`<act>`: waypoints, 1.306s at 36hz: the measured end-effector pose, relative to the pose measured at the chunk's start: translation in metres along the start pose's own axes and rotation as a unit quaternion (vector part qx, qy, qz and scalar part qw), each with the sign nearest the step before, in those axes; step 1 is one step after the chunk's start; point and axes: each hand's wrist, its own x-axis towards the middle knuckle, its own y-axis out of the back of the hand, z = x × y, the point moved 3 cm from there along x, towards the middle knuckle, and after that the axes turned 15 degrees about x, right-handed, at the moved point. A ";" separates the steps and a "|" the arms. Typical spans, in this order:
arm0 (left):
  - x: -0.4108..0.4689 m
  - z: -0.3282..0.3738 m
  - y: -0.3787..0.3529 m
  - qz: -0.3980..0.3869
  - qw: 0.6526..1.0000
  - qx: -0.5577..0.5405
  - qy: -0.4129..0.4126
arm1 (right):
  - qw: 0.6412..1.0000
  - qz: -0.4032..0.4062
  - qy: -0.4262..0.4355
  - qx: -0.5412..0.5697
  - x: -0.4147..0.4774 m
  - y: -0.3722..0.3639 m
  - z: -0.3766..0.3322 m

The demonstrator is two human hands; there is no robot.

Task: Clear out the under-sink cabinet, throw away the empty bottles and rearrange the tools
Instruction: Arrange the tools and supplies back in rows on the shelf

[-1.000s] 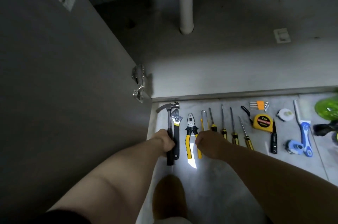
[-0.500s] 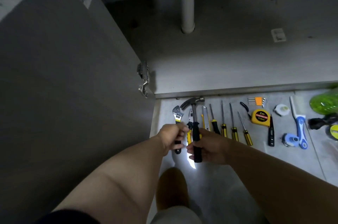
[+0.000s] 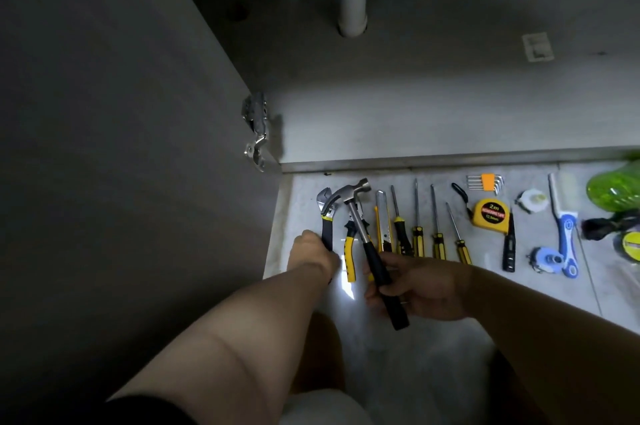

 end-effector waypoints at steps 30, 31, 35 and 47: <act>-0.180 0.079 0.180 -0.315 0.835 -0.391 -0.225 | 0.950 0.149 0.219 -0.168 -0.202 -0.093 -0.113; -0.186 0.085 0.182 -0.310 0.820 -0.420 -0.237 | 0.948 0.158 0.232 -0.153 -0.204 -0.096 -0.113; -0.200 0.103 0.188 -0.265 0.804 -0.454 -0.277 | 0.942 0.171 0.265 -0.115 -0.205 -0.102 -0.112; -0.204 0.125 0.174 -0.262 0.786 -0.490 -0.273 | 0.962 0.081 0.258 0.043 -0.180 -0.130 -0.110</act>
